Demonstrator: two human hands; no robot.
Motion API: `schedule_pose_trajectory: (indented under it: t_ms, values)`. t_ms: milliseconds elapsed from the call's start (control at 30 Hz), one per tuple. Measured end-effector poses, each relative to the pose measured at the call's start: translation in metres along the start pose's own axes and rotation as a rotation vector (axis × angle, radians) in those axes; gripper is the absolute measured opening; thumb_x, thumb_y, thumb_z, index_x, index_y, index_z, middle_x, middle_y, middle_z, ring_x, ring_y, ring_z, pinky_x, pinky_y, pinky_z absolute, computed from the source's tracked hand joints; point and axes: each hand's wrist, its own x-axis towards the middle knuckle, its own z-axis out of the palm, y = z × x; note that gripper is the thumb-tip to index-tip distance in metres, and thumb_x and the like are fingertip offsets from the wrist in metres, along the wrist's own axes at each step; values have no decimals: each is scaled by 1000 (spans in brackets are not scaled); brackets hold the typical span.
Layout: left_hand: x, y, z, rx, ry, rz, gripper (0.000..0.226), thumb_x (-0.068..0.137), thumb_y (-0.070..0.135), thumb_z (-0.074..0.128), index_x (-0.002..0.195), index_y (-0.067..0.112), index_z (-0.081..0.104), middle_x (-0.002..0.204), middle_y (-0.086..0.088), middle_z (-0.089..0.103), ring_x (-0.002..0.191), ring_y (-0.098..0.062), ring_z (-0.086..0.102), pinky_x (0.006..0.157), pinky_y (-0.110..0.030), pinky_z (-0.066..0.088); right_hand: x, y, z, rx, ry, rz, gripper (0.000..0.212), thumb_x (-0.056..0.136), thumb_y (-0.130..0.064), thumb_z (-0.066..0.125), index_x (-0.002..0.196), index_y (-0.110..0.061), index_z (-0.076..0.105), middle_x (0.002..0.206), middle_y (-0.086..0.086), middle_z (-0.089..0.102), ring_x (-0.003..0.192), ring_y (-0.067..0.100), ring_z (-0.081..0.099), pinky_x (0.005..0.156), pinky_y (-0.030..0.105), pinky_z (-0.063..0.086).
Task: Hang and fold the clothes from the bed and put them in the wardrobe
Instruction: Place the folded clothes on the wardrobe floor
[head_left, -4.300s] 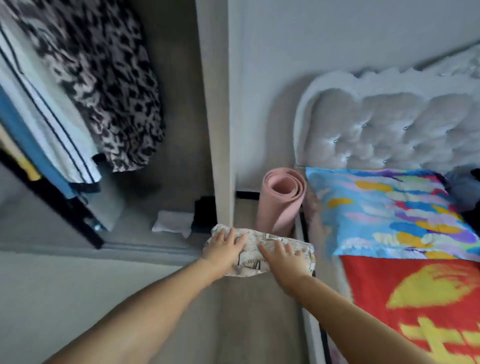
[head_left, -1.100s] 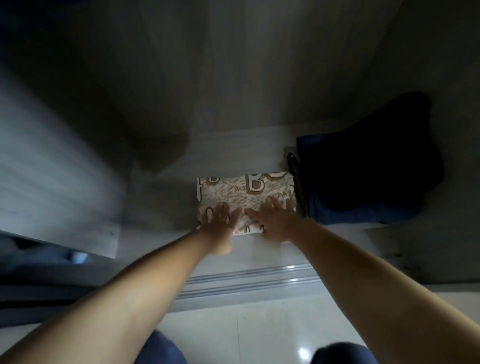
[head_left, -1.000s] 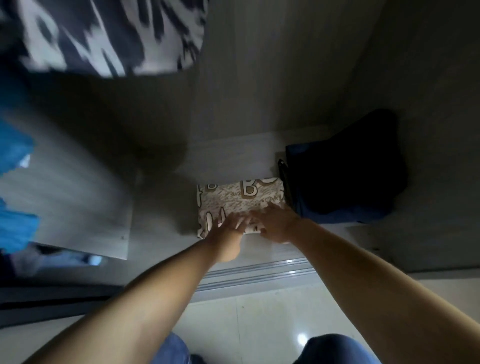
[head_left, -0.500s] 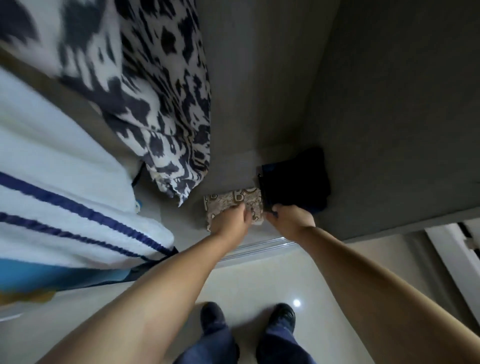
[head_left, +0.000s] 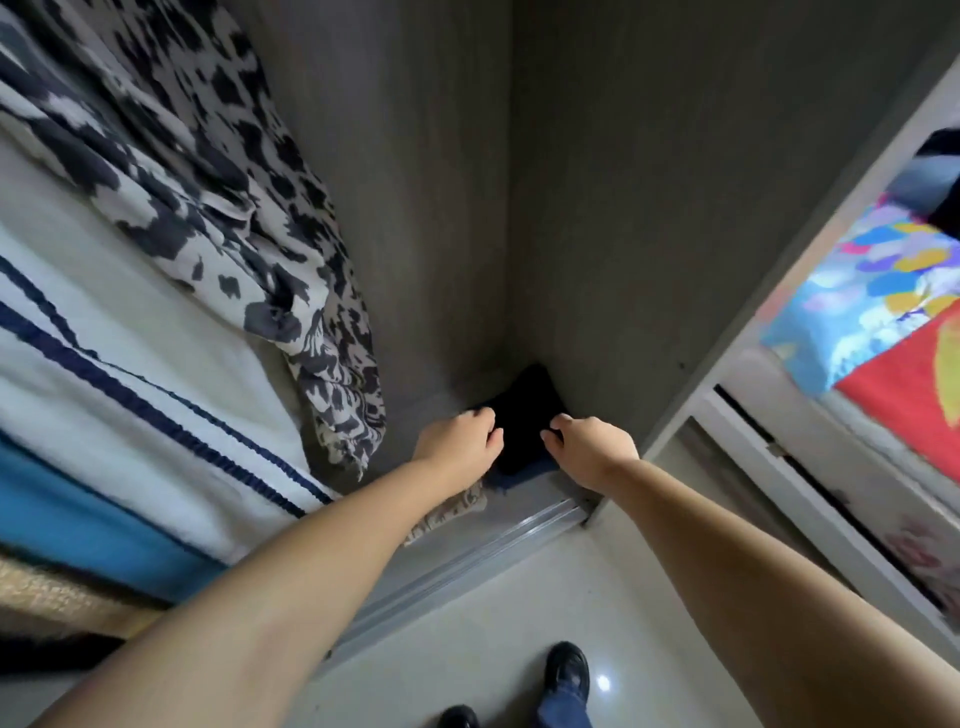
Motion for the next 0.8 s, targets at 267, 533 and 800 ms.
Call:
schedule_pose_trajectory:
  t_ms: [267, 533, 800]
  values:
    - [13, 103, -24, -18, 9, 257, 26, 100, 36, 36, 92, 15, 49, 102, -4, 62, 96, -28, 58, 68, -32, 37, -84, 61, -45, -28, 95, 177, 44, 101, -45, 28, 107, -16, 60, 107, 11, 67, 98, 33, 63, 69, 33, 41]
    - [46, 306, -43, 18, 61, 558, 28, 98, 36, 39, 97, 13, 55, 110, -10, 64, 101, -32, 60, 71, -34, 40, -170, 220, -113, -59, 134, 390, 39, 100, -41, 32, 107, -18, 63, 114, 9, 65, 105, 31, 62, 77, 34, 44]
    - [60, 525, -33, -17, 24, 751, 32, 99, 38, 37, 100, 11, 55, 103, -13, 64, 93, -35, 61, 71, -36, 42, -280, 406, -163, -160, 106, 630, 35, 105, -28, 27, 110, -15, 59, 104, 6, 64, 88, 27, 62, 64, 33, 51]
